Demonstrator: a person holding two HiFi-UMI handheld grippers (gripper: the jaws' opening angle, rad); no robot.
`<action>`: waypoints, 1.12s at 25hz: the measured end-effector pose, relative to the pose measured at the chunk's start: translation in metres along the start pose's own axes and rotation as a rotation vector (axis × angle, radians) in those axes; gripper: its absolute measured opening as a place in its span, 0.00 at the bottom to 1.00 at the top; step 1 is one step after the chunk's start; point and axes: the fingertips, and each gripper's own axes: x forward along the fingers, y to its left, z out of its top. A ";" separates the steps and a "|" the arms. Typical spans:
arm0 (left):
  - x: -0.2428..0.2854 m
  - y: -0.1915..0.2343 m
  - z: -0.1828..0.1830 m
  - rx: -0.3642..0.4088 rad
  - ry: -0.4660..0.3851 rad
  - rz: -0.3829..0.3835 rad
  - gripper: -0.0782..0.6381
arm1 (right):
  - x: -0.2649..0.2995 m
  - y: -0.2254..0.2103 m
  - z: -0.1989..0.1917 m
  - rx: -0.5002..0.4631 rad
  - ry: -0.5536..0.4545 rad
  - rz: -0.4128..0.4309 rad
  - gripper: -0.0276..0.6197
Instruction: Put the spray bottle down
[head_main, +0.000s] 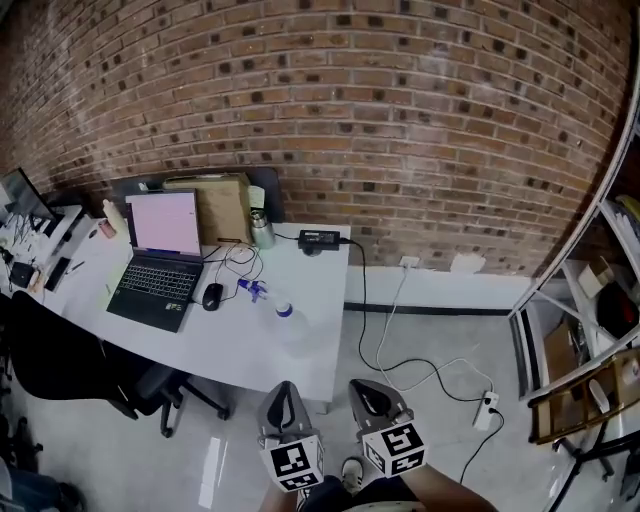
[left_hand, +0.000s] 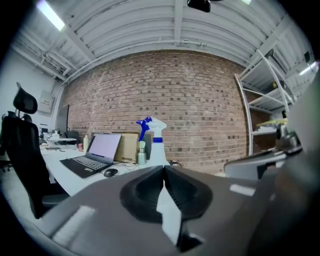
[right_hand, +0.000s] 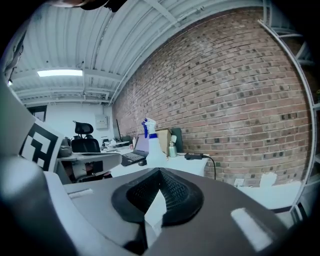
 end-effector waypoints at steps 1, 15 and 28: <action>-0.008 0.000 0.006 0.000 -0.002 0.012 0.12 | -0.002 0.004 0.004 -0.011 -0.009 0.011 0.04; -0.064 0.012 0.028 -0.086 -0.005 0.049 0.12 | -0.026 0.036 0.025 -0.093 -0.055 0.087 0.04; -0.064 0.006 0.025 -0.063 0.012 0.021 0.12 | -0.033 0.043 0.026 -0.108 -0.060 0.087 0.04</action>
